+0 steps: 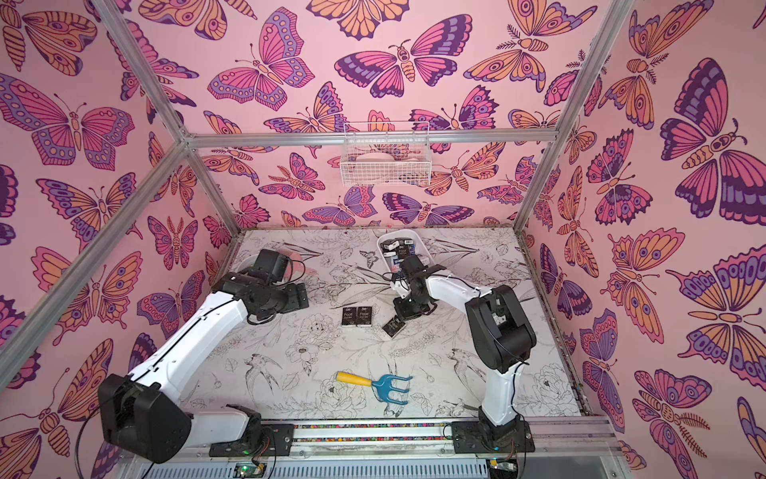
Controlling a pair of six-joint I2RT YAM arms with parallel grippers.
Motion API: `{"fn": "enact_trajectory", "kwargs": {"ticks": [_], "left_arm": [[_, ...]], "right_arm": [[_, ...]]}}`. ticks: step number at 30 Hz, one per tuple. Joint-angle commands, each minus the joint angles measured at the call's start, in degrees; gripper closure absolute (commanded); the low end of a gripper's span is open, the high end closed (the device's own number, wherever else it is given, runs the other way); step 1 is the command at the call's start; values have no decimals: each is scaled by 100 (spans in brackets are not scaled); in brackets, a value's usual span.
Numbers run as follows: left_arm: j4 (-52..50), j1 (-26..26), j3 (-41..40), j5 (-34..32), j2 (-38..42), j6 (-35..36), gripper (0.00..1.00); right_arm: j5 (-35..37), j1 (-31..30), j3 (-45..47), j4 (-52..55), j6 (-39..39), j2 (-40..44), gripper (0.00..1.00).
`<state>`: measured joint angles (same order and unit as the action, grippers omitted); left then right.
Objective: Take the pocket tissues out of the storage box
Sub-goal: Place the pocket tissues at the center of the board.
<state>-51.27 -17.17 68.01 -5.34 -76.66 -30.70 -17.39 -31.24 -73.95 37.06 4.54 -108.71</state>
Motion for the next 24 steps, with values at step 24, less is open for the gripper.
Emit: {"fn": "enact_trajectory", "kwargs": {"ticks": [24], "left_arm": [[46, -13, -19, 144, 98, 70, 6]], "right_arm": [[1541, -729, 2870, -3375, 5433, 2111, 44]]}}
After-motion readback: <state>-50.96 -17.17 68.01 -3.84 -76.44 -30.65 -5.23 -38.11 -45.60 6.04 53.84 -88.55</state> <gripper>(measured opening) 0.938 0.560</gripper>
